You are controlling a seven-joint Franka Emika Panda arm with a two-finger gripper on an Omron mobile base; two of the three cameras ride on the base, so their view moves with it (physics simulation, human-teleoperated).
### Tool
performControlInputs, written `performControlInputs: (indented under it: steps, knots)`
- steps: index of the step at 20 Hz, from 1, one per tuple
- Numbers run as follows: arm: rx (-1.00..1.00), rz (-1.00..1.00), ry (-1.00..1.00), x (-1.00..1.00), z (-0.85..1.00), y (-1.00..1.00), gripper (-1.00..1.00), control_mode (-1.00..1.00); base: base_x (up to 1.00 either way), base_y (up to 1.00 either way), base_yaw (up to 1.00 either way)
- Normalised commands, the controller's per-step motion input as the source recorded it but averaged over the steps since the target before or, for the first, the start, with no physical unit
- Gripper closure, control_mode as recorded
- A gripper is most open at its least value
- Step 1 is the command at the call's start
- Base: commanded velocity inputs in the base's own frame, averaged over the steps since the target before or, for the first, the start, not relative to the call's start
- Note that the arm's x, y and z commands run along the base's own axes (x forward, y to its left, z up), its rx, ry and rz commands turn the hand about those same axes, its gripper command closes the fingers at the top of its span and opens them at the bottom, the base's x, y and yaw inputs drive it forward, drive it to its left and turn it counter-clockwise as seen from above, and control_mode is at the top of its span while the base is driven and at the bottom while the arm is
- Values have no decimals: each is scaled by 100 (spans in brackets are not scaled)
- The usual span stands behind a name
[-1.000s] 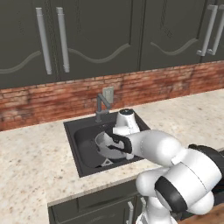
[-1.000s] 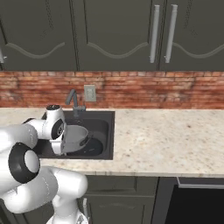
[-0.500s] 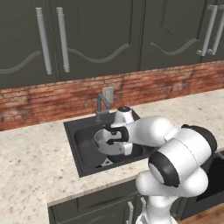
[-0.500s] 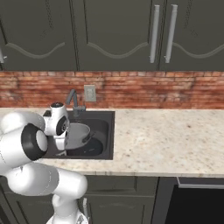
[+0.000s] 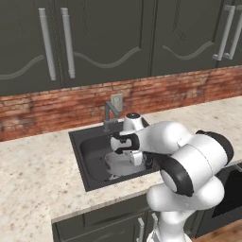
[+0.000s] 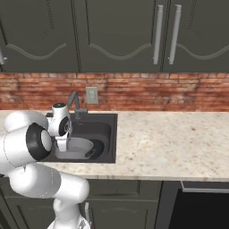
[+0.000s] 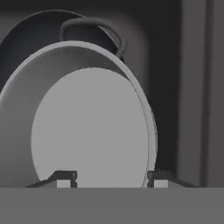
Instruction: Move the pot and pan from the stove into the sink.
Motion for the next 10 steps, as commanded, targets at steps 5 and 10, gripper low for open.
performControlInputs:
  steps: [5, 10]
  knots:
    - [1, -4, 0, 0, 18, 0, -100, -100, 0, 0, 0]
    - [5, -3, 2, -17, 43, 2, -100, -100, 0, 0, 0]
